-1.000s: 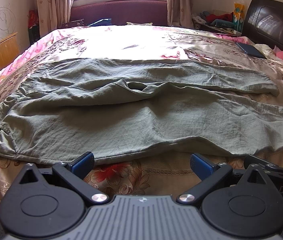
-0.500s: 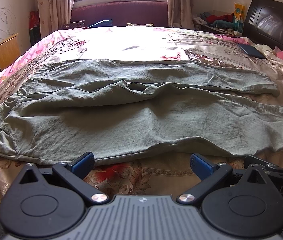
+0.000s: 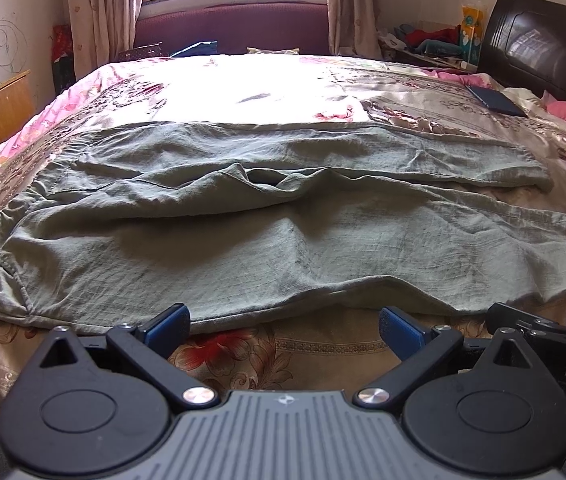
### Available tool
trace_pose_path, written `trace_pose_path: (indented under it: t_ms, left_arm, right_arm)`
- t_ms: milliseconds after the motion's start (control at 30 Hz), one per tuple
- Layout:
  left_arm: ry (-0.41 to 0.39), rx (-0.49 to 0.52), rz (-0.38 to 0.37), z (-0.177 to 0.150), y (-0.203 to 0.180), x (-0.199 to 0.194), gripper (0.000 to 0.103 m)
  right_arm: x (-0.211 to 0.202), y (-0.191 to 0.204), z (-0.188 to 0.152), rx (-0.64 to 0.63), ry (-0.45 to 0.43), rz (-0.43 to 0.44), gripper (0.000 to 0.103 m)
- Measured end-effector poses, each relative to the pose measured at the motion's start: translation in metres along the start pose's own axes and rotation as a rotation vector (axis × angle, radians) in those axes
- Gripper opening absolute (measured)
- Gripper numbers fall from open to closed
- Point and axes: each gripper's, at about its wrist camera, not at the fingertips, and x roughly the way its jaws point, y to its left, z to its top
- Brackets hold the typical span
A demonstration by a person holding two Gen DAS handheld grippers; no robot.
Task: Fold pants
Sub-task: 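Move both tools to the pants hem and open the grippers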
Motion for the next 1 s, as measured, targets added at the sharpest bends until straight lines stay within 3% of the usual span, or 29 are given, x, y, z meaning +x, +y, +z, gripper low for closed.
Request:
trace_pose_path:
  t_ms: [133,267,400,467,567,700,733,767,833,900,1000]
  left_arm:
    - [-0.058,0.079,-0.022,0.007,-0.016,-0.005,0.103]
    - [-0.074,0.137,-0.086,0.023,-0.041,0.006,0.103]
    - [-0.067,0.173,-0.157,0.032,-0.071,0.025,0.103]
    - [-0.051,0.206,-0.181,0.033,-0.087,0.036,0.103]
    - [-0.022,0.255,-0.214,0.032,-0.112,0.050,0.103]
    - [0.003,0.281,-0.248,0.028,-0.132,0.063,0.103]
    - [0.009,0.280,-0.254,0.027,-0.135,0.065,0.103]
    - [0.015,0.280,-0.262,0.027,-0.137,0.068,0.103]
    - [0.020,0.282,-0.269,0.028,-0.144,0.073,0.103]
    - [0.026,0.286,-0.274,0.030,-0.151,0.076,0.103]
    - [0.032,0.279,-0.314,0.033,-0.160,0.076,0.103]
  right_arm:
    - [-0.015,-0.028,0.021,0.123,-0.051,-0.017,0.099]
    - [-0.024,-0.091,0.030,0.341,-0.057,-0.040,0.099]
    - [-0.010,-0.151,0.024,0.456,-0.037,-0.175,0.095]
    - [0.003,-0.172,0.020,0.516,-0.013,-0.183,0.078]
    - [0.019,-0.199,0.016,0.646,-0.028,-0.100,0.072]
    - [0.033,-0.200,0.030,0.647,-0.068,-0.043,0.057]
    - [0.036,-0.200,0.032,0.639,-0.065,-0.040,0.044]
    - [0.042,-0.202,0.036,0.632,-0.050,-0.053,0.025]
    - [0.050,-0.212,0.039,0.660,-0.029,-0.051,0.004]
    - [0.045,-0.226,0.040,0.725,-0.046,-0.003,0.003]
    - [0.024,-0.238,0.050,0.707,-0.103,-0.046,0.003]
